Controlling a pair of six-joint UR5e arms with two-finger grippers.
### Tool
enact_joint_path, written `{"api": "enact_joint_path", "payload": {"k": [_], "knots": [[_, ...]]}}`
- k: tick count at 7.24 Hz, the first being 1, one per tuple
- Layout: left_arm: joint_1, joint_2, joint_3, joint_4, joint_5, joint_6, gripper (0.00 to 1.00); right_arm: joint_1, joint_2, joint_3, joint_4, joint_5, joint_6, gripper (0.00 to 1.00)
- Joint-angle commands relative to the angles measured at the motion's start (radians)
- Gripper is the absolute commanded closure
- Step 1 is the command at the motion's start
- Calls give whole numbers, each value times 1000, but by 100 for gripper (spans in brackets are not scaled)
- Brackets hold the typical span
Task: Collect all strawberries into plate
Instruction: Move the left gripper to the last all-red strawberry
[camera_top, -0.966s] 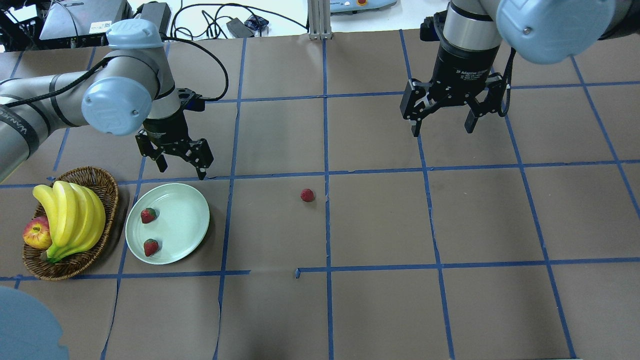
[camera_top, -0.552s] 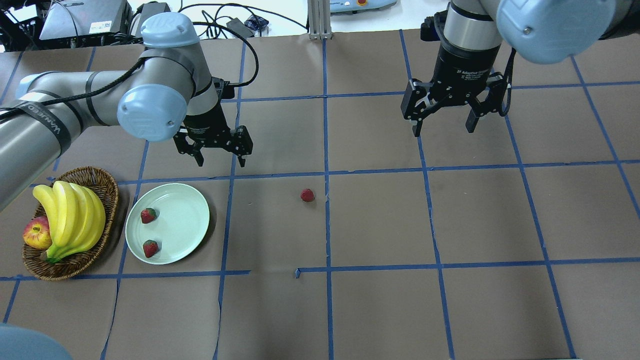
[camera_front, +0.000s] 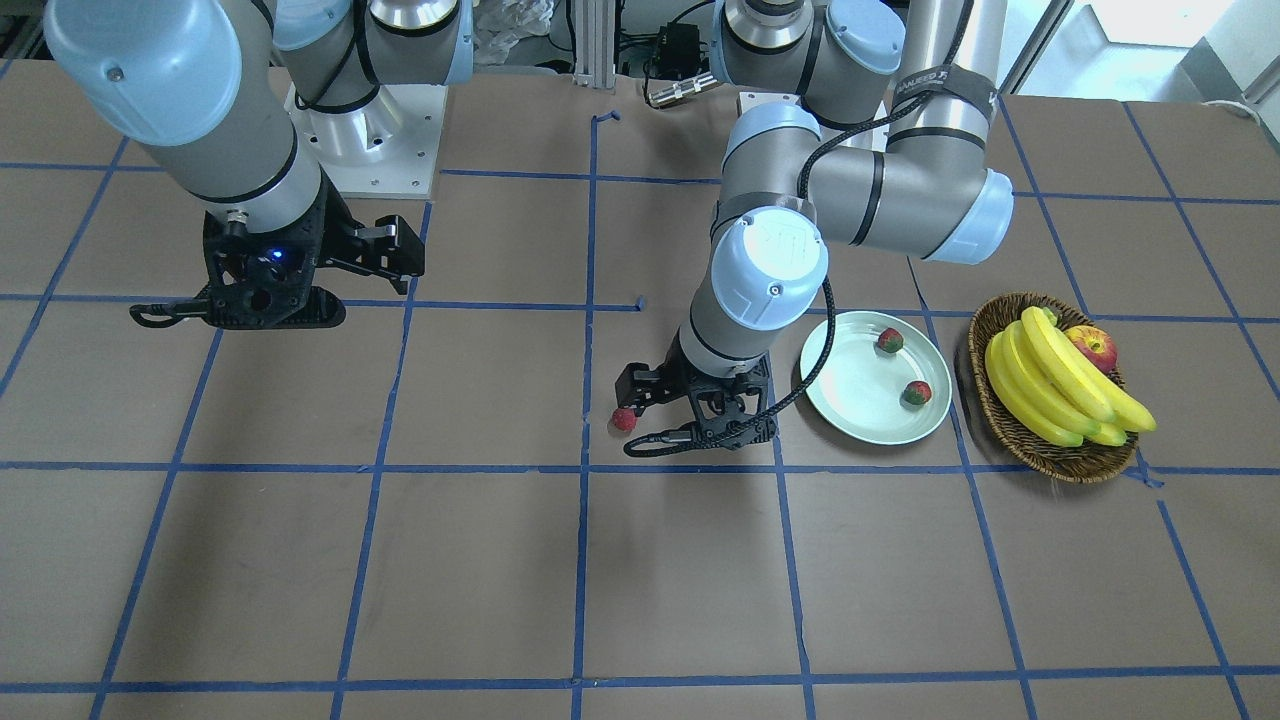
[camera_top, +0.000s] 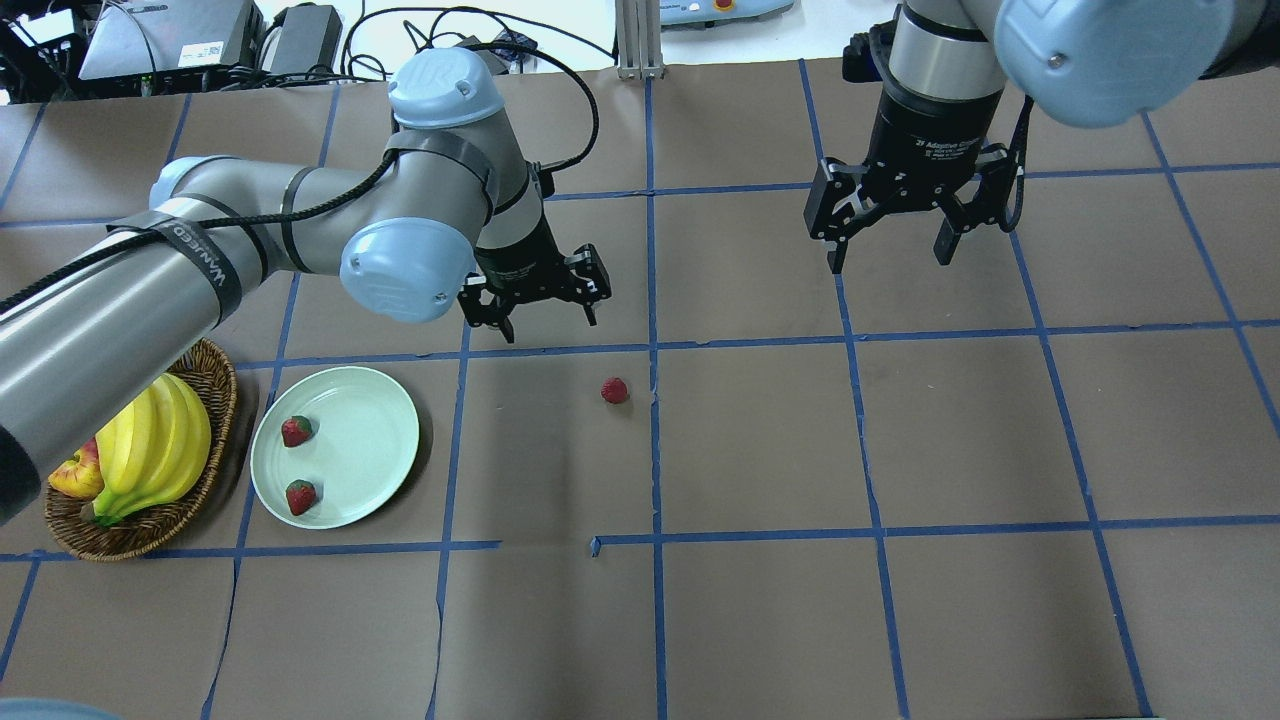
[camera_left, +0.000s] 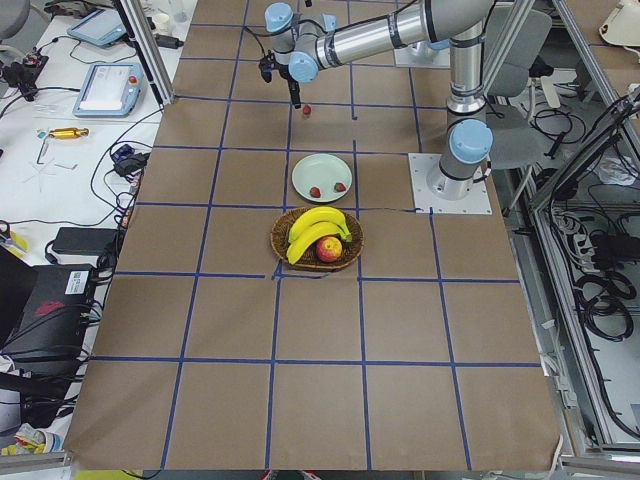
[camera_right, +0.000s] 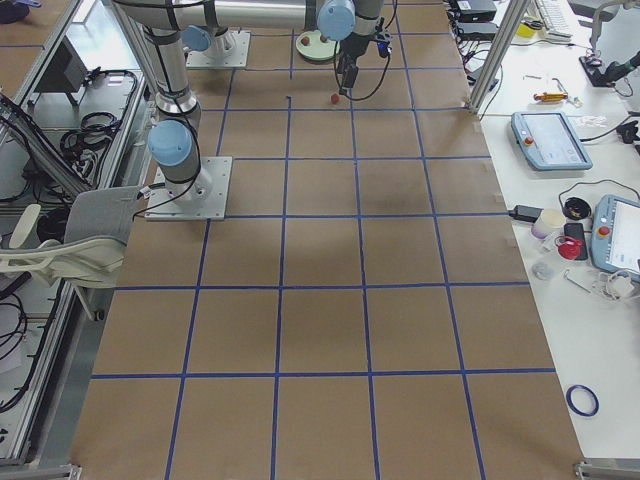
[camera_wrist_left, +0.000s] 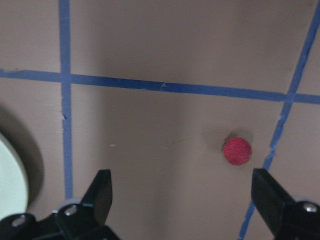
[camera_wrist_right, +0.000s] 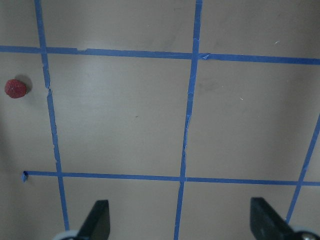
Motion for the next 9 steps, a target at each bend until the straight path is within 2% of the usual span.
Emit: {"api": "enact_joint_path", "payload": {"k": [1,5,9], "knots": [[-36,-39,-14,47,-30,-43,0,0,0,0,0,0,-1,0],[-58,-134,-28,94,-29,-43,3,-2,0,2,0,2,-1,0],[-58,-165,-26,101,-30,-42,15,0,0,2,-1,5,3,0]]}}
